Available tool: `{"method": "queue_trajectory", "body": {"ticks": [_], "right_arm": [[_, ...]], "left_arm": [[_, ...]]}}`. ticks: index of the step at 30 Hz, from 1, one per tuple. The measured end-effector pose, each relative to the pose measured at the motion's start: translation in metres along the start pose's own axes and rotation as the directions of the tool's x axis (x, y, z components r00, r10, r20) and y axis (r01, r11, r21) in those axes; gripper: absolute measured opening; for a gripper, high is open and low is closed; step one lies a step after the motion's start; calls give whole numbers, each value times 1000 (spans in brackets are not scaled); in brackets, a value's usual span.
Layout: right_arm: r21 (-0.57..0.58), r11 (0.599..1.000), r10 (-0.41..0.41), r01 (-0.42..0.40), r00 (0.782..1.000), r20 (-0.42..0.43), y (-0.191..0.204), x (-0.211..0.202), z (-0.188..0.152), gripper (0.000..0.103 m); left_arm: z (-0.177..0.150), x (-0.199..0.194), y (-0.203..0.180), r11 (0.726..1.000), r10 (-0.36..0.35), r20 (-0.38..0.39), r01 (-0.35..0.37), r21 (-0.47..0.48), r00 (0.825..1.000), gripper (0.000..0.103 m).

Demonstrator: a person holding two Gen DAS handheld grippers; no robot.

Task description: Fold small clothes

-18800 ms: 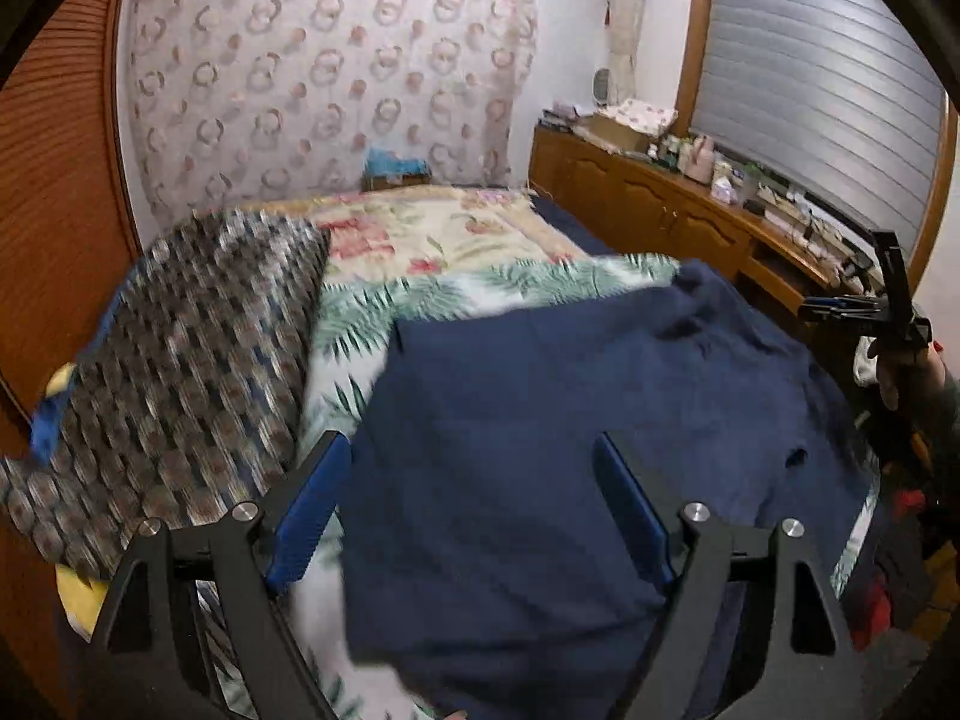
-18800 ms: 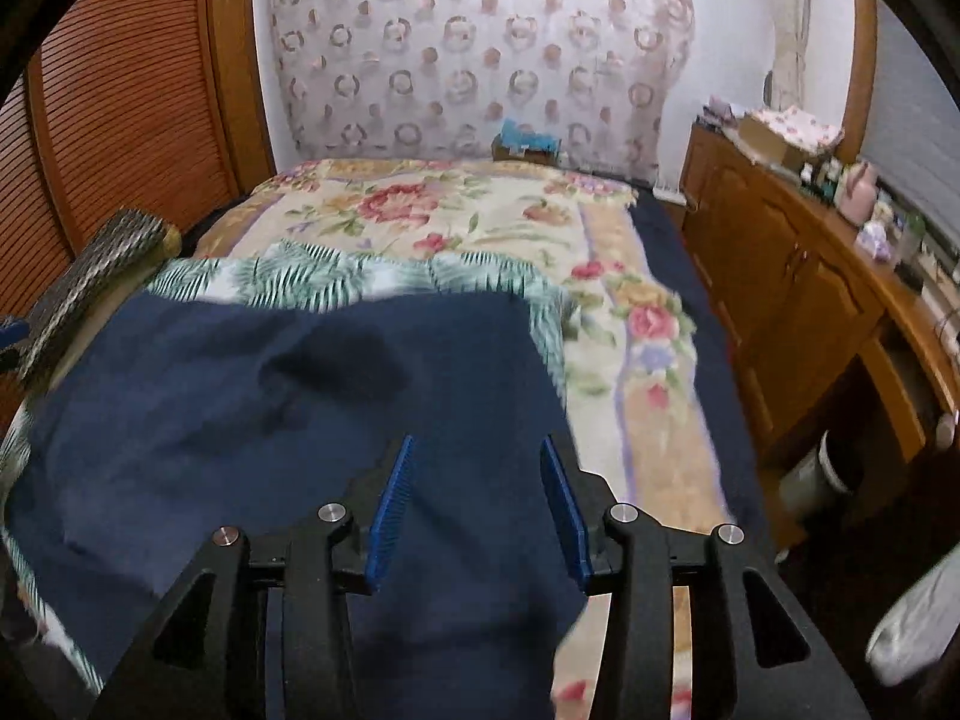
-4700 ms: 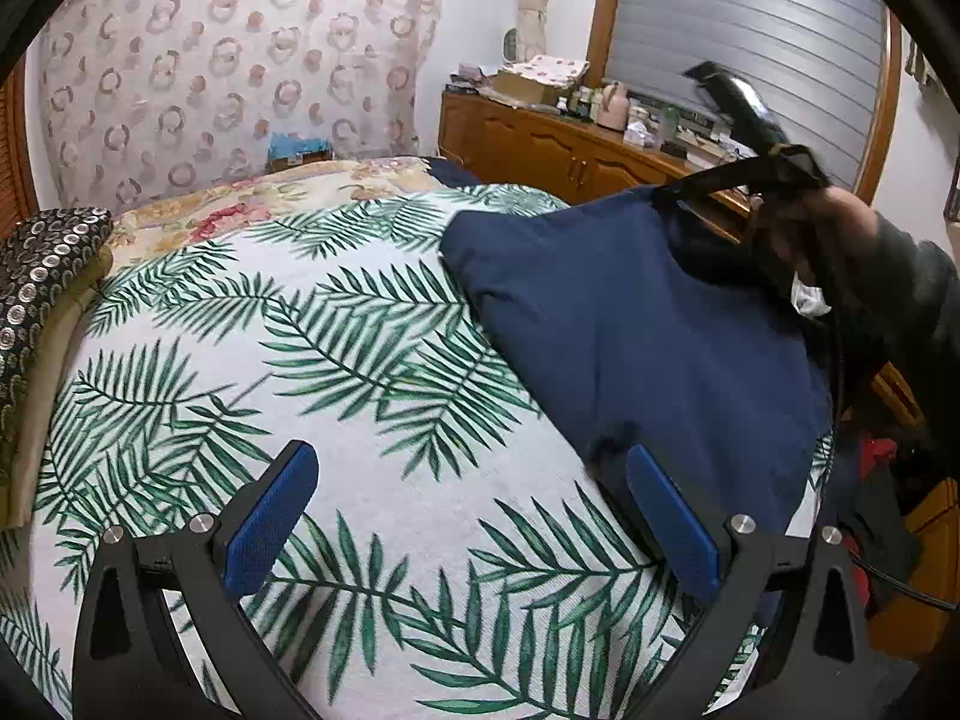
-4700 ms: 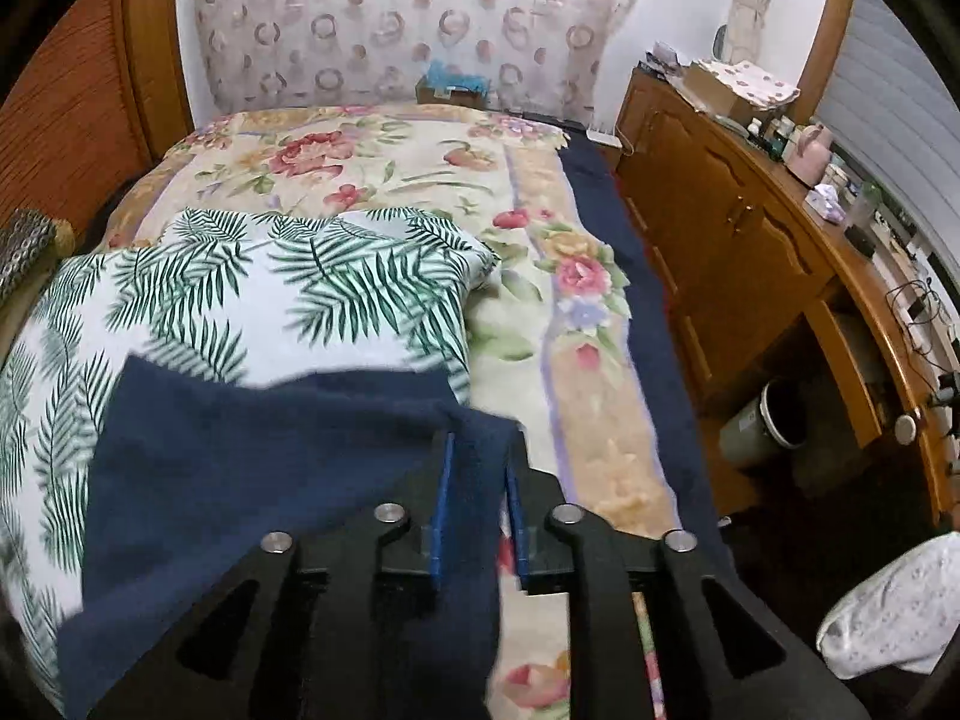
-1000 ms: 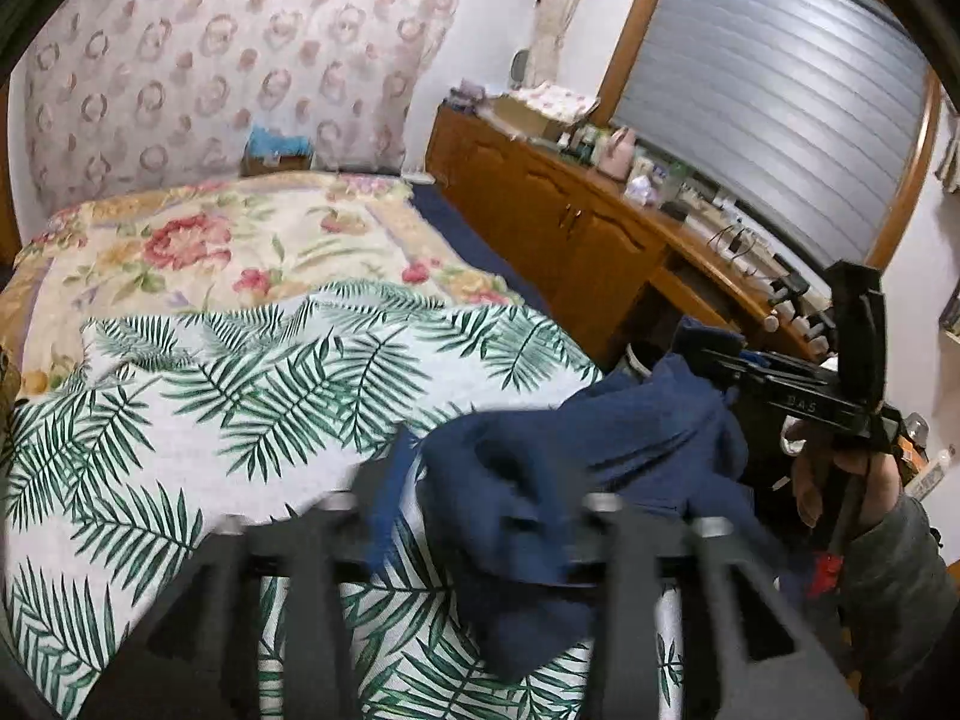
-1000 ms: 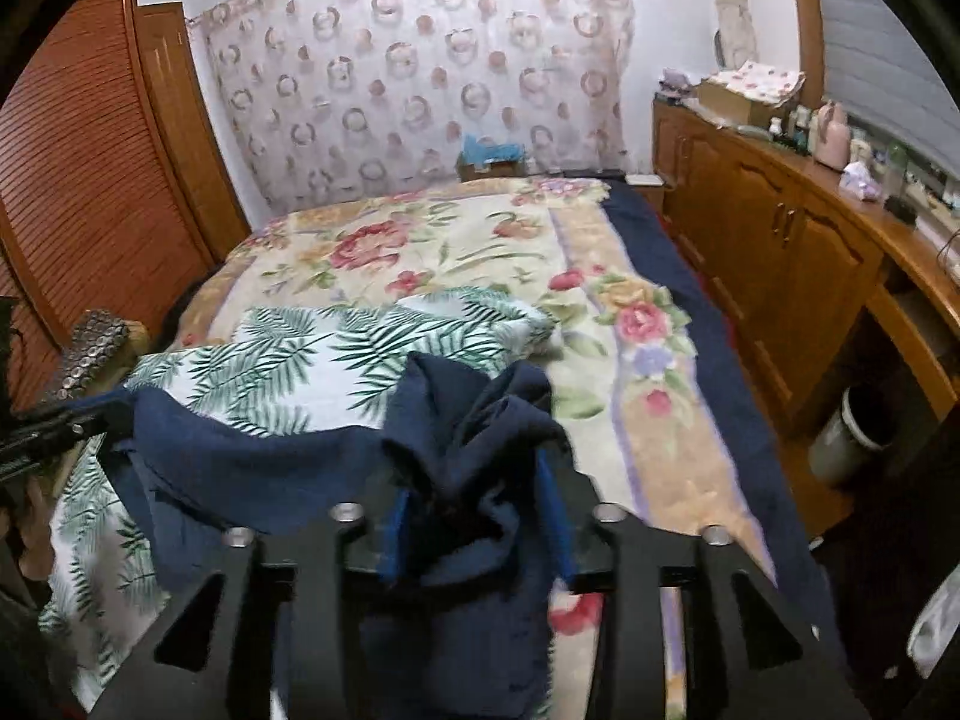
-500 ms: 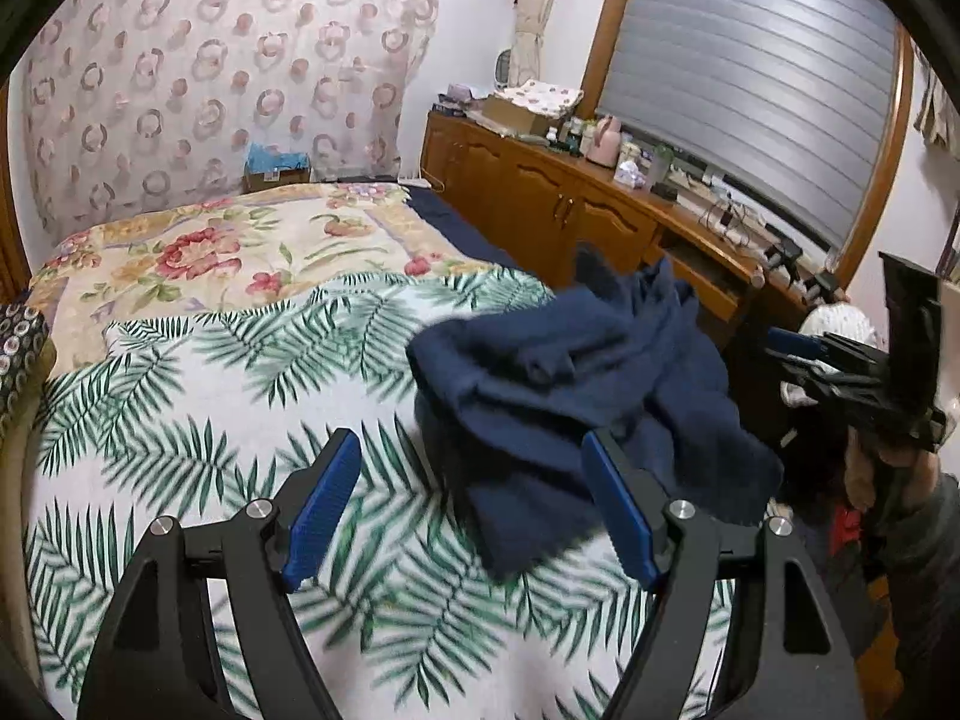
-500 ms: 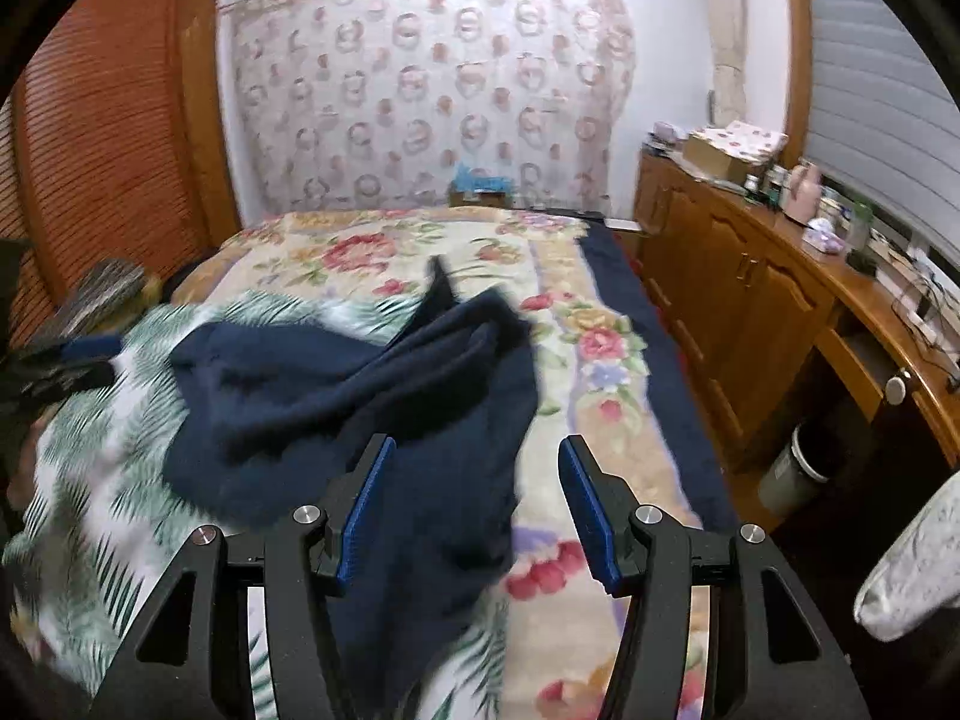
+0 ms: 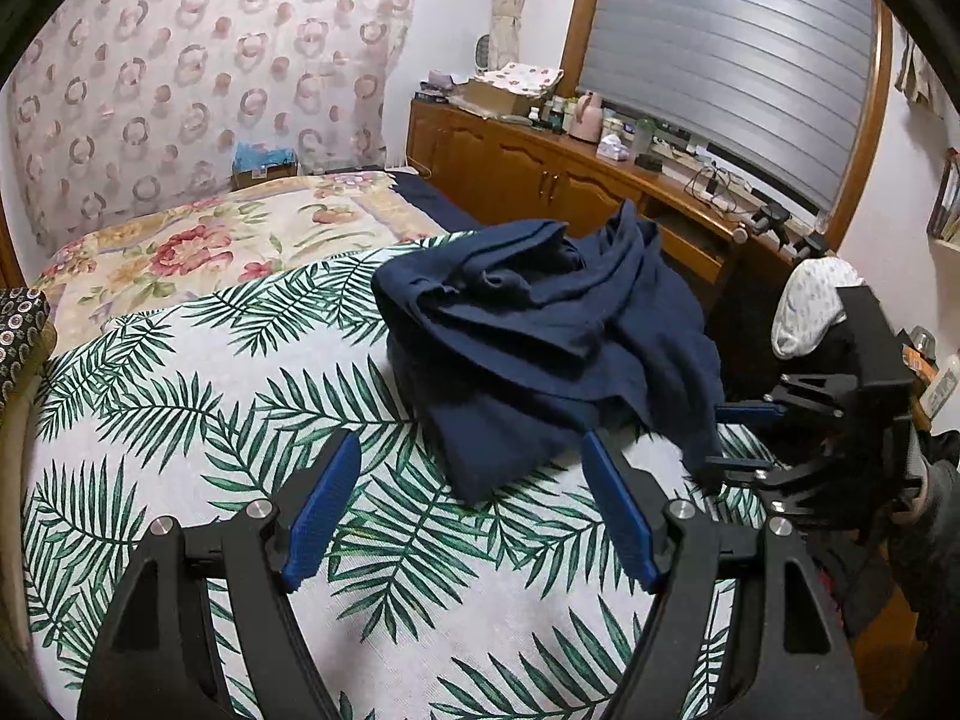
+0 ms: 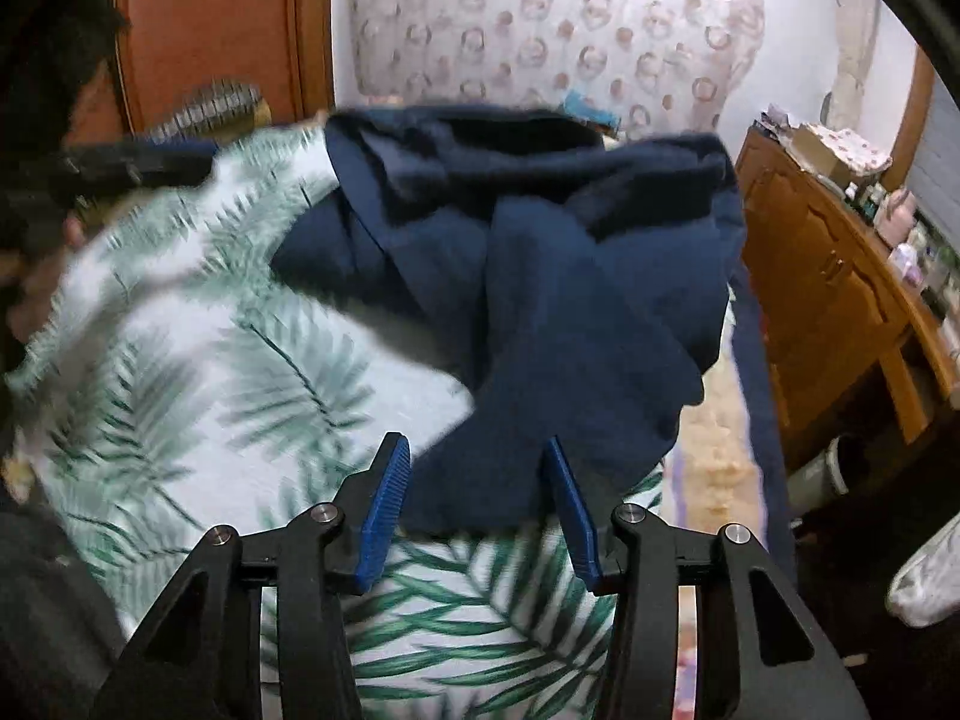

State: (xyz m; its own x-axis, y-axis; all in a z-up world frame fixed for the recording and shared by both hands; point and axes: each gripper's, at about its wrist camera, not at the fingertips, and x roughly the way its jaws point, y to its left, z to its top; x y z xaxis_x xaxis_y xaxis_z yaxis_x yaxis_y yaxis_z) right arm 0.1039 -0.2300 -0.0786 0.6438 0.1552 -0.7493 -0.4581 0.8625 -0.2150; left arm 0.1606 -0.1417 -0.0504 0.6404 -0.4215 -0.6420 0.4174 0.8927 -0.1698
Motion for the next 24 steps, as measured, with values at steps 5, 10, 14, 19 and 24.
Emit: {"method": "queue_trajectory", "body": {"ticks": [5, 10, 14, 19, 24], "right_arm": [[6, 1000, 24, -24, 1000, 5, -3, 8, 8, 46], [-7, 1000, -5, 5, 999, 36, -9, 1, 10, 3], [52, 999, -19, 8, 979, 204, -35, -29, 46, 3], [241, 970, -83, 4, 945, 316, -97, -35, 93, 3], [343, 939, -99, 10, 965, 244, -127, 21, 117, 3]], "left_arm": [[-2, 3, 1, 1000, 0, -9, 0, -7, 1000, 77], [-1, 6, 0, 1000, 2, -14, -2, -2, 1000, 77], [5, 16, 1, 1000, 16, -26, -16, 14, 1000, 77], [17, 46, 4, 999, 28, -89, -24, 46, 996, 77], [37, 74, 7, 997, 57, -105, -52, 53, 993, 77]]}}
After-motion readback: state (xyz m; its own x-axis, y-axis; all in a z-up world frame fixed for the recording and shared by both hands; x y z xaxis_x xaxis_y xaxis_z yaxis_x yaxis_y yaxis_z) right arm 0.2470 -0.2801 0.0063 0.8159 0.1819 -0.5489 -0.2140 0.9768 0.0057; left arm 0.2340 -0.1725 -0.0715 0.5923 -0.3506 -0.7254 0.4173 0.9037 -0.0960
